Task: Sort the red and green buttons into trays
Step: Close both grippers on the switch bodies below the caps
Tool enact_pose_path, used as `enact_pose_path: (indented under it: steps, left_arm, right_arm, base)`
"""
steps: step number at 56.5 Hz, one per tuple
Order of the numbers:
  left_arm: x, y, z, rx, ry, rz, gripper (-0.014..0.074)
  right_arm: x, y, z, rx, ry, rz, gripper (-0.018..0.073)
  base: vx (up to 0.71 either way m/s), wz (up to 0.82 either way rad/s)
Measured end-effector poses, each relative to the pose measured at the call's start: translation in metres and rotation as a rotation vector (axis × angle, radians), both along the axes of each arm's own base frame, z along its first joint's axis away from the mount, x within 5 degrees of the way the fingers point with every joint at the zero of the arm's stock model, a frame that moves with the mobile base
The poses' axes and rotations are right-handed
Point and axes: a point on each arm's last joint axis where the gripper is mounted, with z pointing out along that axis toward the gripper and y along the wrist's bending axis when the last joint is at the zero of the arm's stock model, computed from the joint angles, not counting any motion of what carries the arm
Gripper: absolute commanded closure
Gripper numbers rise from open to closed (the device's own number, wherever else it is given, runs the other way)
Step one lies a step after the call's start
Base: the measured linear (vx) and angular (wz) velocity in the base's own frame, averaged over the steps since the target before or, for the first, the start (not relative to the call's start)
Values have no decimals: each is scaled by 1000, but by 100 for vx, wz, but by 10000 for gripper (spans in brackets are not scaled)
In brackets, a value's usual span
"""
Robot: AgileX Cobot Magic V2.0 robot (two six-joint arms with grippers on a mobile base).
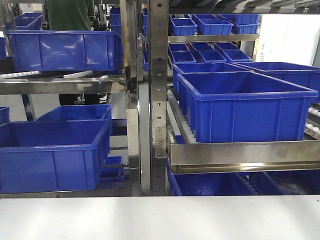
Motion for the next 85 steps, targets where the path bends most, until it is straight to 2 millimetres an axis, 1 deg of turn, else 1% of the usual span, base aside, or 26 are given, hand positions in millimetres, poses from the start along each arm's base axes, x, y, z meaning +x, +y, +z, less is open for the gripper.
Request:
enact_pose_path:
  steps: [6, 14, 29, 44, 65, 81, 85]
  left_arm:
    - [11, -3, -12, -1, -54, -25, 111]
    - [18, -4, -28, 16, -66, -54, 111]
    - [24, 0, -40, -2, -179, 32, 111]
    - [27, 0, -55, 2, -211, 31, 111]
    - [30, -4, -62, -58, -269, 25, 111]
    - [30, -4, -65, -67, -257, 26, 111]
    - [33, -3, -65, -64, -268, 42, 111]
  right_arm:
    - [0, 0, 0, 0, 0, 0, 567]
    - [0, 0, 0, 0, 0, 0, 567]
    - [0, 0, 0, 0, 0, 0, 567]
    - [0, 0, 0, 0, 0, -3, 567]
    - [0, 0, 0, 0, 0, -5, 567]
    - [0, 0, 0, 0, -1, -5, 567]
    - [0, 0, 0, 0, -1, -5, 567]
  base:
    - [0, 0]
    - [0, 0]
    - [0, 0]
    - [0, 0]
    - [0, 0]
    - [0, 0]
    - [0, 0]
